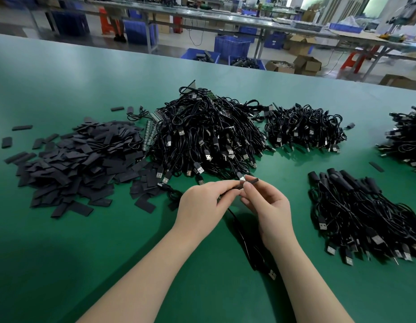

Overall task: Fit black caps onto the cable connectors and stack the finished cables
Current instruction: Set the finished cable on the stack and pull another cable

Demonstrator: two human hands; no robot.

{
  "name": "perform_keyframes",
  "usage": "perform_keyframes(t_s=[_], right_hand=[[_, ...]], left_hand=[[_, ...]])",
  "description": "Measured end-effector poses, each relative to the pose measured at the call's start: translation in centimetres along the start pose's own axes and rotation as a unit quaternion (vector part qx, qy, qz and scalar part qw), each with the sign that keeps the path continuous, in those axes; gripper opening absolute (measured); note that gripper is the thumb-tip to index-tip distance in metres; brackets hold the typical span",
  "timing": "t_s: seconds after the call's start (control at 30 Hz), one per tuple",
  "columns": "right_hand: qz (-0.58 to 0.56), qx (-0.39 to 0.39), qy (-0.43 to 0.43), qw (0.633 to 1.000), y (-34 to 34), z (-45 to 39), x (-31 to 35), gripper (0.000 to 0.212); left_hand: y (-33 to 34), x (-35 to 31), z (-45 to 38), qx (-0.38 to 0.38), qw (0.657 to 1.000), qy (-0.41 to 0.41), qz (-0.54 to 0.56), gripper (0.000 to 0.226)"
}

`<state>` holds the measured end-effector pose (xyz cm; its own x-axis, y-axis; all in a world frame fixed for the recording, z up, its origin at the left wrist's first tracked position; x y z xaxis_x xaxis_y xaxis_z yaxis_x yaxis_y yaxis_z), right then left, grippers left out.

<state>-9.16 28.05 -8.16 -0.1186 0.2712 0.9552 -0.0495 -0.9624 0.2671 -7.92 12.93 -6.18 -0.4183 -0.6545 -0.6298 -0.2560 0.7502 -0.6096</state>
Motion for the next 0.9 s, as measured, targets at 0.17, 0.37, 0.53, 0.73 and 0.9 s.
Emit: perform_keyframes(t_s=[0.17,0.37,0.53,0.73,0.9], right_hand=[[-0.062,-0.014,0.033,0.997,-0.21,-0.15,-0.19,0.012],[-0.081,-0.024,0.037,0.996,-0.22,-0.21,-0.31,0.018],[-0.064,-0.008,0.030,0.997,-0.08,-0.20,-0.42,0.016],[-0.038,-0.003,0.032,0.999,-0.01,-0.20,-0.57,0.012],[-0.018,-0.006,0.018,1.000,0.07,-0.19,-0.55,0.011]], left_hand=[[0.21,0.56,0.01,0.004,0.999,-0.042,0.007,0.026],[0.28,0.71,-0.10,0.005,0.998,-0.050,0.023,0.018],[0.24,0.60,0.00,-0.017,0.998,-0.045,0.038,0.014],[0.15,0.36,0.06,-0.028,0.998,-0.031,0.041,0.015],[-0.04,0.11,0.10,-0.039,0.998,-0.012,0.050,0.016]])
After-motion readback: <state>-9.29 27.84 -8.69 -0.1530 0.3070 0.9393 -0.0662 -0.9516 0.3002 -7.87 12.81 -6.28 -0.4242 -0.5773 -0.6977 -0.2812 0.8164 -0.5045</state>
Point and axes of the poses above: each hand's wrist, its own z-axis away from the middle knuckle, its own y-axis out of the palm, x = y × z, the point moved 4 cm from there along -z, towards the middle knuckle, and after that the axes turned 8 degrees about y, right-handed, at the moved point
